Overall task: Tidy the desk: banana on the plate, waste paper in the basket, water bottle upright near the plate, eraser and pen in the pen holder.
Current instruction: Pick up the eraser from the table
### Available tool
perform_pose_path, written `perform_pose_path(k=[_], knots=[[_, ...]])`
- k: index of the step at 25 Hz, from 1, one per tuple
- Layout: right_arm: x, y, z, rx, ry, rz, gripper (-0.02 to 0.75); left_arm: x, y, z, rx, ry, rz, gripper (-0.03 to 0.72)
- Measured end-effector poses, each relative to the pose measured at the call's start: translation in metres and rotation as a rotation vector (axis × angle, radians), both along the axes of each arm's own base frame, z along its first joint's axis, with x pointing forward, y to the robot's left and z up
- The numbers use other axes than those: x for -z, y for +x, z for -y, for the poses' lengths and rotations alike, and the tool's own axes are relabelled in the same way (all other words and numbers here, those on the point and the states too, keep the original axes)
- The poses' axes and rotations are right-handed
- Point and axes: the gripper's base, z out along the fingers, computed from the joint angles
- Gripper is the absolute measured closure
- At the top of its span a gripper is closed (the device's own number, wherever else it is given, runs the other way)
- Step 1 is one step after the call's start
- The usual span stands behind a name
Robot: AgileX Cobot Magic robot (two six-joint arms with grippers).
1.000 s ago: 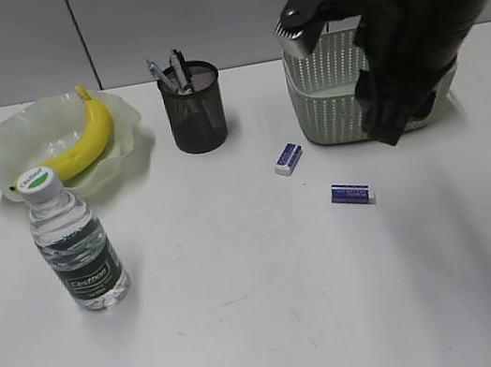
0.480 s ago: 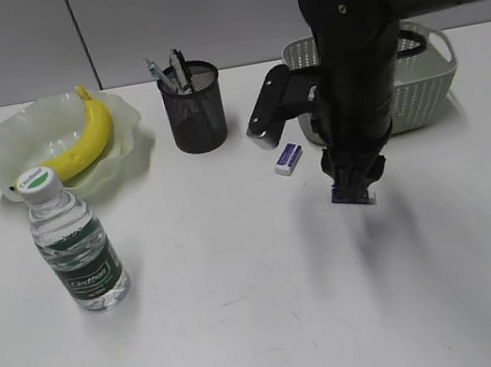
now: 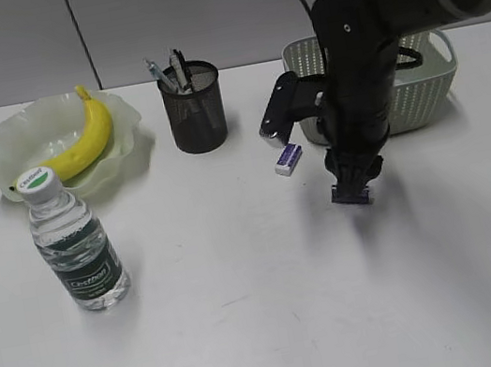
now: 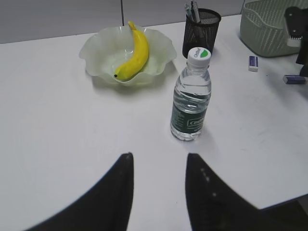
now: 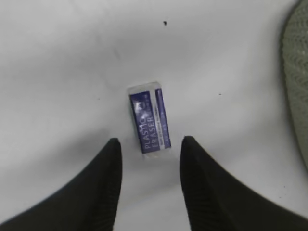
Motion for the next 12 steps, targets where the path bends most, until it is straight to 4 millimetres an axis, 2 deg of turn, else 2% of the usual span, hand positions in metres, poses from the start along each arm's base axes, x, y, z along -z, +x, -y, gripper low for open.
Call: perform_pose_path(k=[7, 12], knots=[[0.004, 0.005, 0.006, -0.036, 0.03, -0.023, 0.406, 0.0, 0.0, 0.0, 0.0, 0.0, 0.001, 0.415], [0.019, 0.008, 0.004, -0.043, 0.029, -0.038, 0.406, 0.0, 0.0, 0.0, 0.0, 0.0, 0.001, 0.415]])
